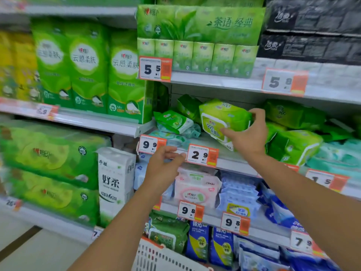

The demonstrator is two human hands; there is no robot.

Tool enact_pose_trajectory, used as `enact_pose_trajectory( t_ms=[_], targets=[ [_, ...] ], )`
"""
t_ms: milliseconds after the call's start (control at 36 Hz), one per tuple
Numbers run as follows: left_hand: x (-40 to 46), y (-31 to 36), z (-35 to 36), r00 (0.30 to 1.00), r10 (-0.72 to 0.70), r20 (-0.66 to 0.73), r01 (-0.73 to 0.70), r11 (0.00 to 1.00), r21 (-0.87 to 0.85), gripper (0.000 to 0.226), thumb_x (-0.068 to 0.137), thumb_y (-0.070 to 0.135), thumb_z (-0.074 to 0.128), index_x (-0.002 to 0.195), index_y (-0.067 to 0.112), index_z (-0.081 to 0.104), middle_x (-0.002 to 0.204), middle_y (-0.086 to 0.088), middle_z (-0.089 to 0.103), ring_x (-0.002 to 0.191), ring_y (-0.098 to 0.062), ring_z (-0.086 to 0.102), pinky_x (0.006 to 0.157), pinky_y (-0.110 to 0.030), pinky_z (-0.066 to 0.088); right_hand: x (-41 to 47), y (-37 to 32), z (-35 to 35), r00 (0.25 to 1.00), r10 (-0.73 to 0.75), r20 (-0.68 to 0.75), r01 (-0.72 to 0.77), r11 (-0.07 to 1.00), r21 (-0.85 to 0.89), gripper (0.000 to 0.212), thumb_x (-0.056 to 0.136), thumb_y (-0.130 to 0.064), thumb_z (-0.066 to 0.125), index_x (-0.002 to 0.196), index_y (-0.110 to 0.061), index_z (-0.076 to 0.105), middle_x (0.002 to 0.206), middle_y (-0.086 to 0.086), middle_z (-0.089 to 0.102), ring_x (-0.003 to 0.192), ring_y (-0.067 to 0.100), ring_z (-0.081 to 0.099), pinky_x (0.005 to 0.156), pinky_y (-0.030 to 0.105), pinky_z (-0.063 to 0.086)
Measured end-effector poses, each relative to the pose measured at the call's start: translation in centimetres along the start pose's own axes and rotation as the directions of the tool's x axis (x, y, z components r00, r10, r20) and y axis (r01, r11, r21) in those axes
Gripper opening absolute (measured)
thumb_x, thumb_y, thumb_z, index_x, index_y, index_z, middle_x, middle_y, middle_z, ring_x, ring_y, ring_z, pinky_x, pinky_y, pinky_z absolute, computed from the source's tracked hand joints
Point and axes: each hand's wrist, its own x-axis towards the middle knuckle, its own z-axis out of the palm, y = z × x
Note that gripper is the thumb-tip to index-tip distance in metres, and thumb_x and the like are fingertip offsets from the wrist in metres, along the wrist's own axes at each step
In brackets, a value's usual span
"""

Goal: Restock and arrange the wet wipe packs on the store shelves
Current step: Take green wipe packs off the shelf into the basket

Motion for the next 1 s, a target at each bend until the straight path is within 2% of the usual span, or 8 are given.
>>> enact_pose_trajectory(
  t_ms=[111,222,417,639,722,806,889,1000],
  targets=[
    [0.1,1.2,-0.1,1.0,0.017,-0.006,-0.017,0.998,-0.057,0.049,0.084,0.036,0.076,0.127,0.023,0.056,0.125,0.003,0.06,0.107,-0.013,0.062,0.097,-0.045,0.053,-1.2,-3.8,-6.1,0.999,-0.052,-0.011,0.054,0.981,0.187,0.078,0.055,-0.019,0.097,0.116,-0.012,0.05,0.096,-0.014,0.058,0.079,-0.012,0.057,0.071,0.01,0.046],
    [-1.8,2.9,0.0,0.974,-0.008,0.226,0.05,0.982,-0.184,0.082,0.066,0.063,0.08,0.136,0.036,0.048,0.138,0.008,0.054,0.121,-0.015,0.057,0.098,-0.045,0.051,-4.9,-4.7,-10.6,0.878,0.315,0.362,-0.47,0.714,0.519,0.07,0.055,-0.011,0.088,0.118,-0.006,0.059,0.098,0.008,0.077,0.086,0.021,0.075,0.069,0.036,0.062],
    [-7.8,0.0,0.7,0.845,-0.334,0.418,0.358,0.933,0.021,0.034,0.081,0.03,0.072,0.112,0.016,0.07,0.102,-0.013,0.076,0.088,-0.028,0.074,0.079,-0.046,0.061,-15.0,-0.6,-12.7,0.393,0.503,0.77,-0.902,0.372,0.218,0.052,0.067,-0.016,0.077,0.117,-0.005,0.066,0.105,0.019,0.075,0.087,0.033,0.075,0.067,0.048,0.061],
    [-10.3,-2.5,-1.8,0.867,-0.406,0.29,0.416,0.909,0.028,0.041,0.086,0.031,0.071,0.123,0.015,0.064,0.107,-0.012,0.075,0.094,-0.03,0.073,0.078,-0.046,0.06,-17.2,0.8,-11.2,0.228,0.474,0.851,-0.928,0.371,0.042,0.05,0.075,-0.027,0.075,0.121,-0.01,0.068,0.113,0.017,0.073,0.101,0.033,0.072,0.082,0.048,0.06],
    [-10.7,-4.1,-2.7,0.817,-0.477,0.325,0.468,0.877,0.11,0.033,0.09,0.028,0.068,0.121,0.016,0.065,0.107,-0.009,0.075,0.096,-0.027,0.073,0.084,-0.042,0.059,-18.4,1.9,-11.2,0.043,0.47,0.882,-0.9,0.402,-0.17,0.047,0.077,-0.031,0.075,0.12,-0.013,0.068,0.113,0.012,0.074,0.1,0.028,0.073,0.074,0.038,0.061],
    [-11.2,-7.5,-3.3,0.737,-0.618,0.274,0.498,0.771,0.398,0.075,0.081,0.042,0.078,0.142,0.013,0.047,0.129,-0.008,0.066,0.112,-0.025,0.067,0.099,-0.042,0.052,-20.1,4.0,-11.1,-0.123,0.558,0.821,-0.708,0.53,-0.466,0.034,0.087,-0.028,0.074,0.116,-0.011,0.066,0.109,0.01,0.074,0.089,0.024,0.073,0.067,0.035,0.06],
    [-10.7,-9.4,-2.2,0.852,-0.498,0.161,0.263,0.673,0.692,0.086,0.081,0.043,0.077,0.15,0.019,0.033,0.144,-0.008,0.05,0.117,-0.02,0.058,0.093,-0.031,0.051,-19.6,5.3,-10.1,0.09,0.654,0.752,-0.323,0.733,-0.599,0.026,0.09,-0.019,0.071,0.111,-0.006,0.063,0.091,0.008,0.063,0.093,0.028,0.069,0.072,0.035,0.059],
    [-7.3,-3.5,2.2,0.999,0.044,0.022,-0.049,0.876,0.48,0.044,0.085,0.031,0.075,0.122,0.029,0.053,0.109,0.009,0.063,0.102,-0.009,0.062,0.079,-0.022,0.048,-12.1,2.7,-9.7,0.732,0.282,0.621,-0.14,0.953,-0.268,0.042,0.084,-0.029,0.077,0.121,-0.012,0.065,0.107,-0.003,0.064,0.106,0.017,0.063,0.089,0.031,0.052]
  ],
)
